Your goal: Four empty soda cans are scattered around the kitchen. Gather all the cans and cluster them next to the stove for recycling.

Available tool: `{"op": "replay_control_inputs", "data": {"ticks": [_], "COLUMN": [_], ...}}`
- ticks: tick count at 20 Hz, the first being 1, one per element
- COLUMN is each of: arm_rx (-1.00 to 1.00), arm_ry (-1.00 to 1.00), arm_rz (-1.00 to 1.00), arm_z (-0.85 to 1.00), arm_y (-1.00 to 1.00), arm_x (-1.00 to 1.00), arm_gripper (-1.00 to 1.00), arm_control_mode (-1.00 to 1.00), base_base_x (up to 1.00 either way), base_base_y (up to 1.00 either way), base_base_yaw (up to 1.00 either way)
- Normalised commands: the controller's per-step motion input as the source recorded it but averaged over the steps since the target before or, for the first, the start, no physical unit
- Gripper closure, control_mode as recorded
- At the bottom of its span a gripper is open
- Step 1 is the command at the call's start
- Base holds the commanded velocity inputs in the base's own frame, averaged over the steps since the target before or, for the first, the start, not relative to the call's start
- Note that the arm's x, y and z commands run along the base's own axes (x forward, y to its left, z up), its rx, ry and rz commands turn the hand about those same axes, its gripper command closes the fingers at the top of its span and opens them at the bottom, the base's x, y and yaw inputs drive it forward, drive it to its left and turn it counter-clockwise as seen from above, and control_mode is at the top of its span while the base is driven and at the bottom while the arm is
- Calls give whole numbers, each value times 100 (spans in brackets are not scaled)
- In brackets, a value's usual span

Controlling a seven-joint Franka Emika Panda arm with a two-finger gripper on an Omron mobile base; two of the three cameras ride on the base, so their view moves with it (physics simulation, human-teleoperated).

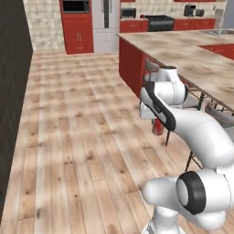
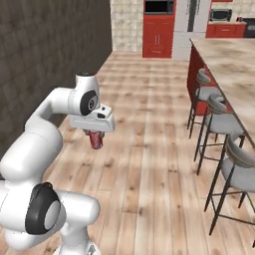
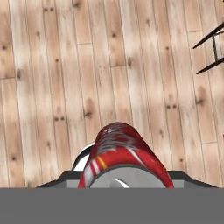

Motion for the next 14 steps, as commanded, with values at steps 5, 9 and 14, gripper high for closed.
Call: {"op": "replay_control_inputs", "data": {"ticks": [5, 9, 14], "arm_rx": [0, 0, 0], "arm_ry": [0, 0, 0], "arm_rz": [0, 0, 0], "arm_z": [0, 0, 0], "arm_y": [0, 0, 0], "arm_x": [0, 0, 0], "arm_gripper": [100, 100, 100], "arm_control_mode": [100, 100, 100], "base_base_x": [100, 100, 92], "base_base_y": [24, 18, 10], "base_base_yaw": [0, 0, 0]}}
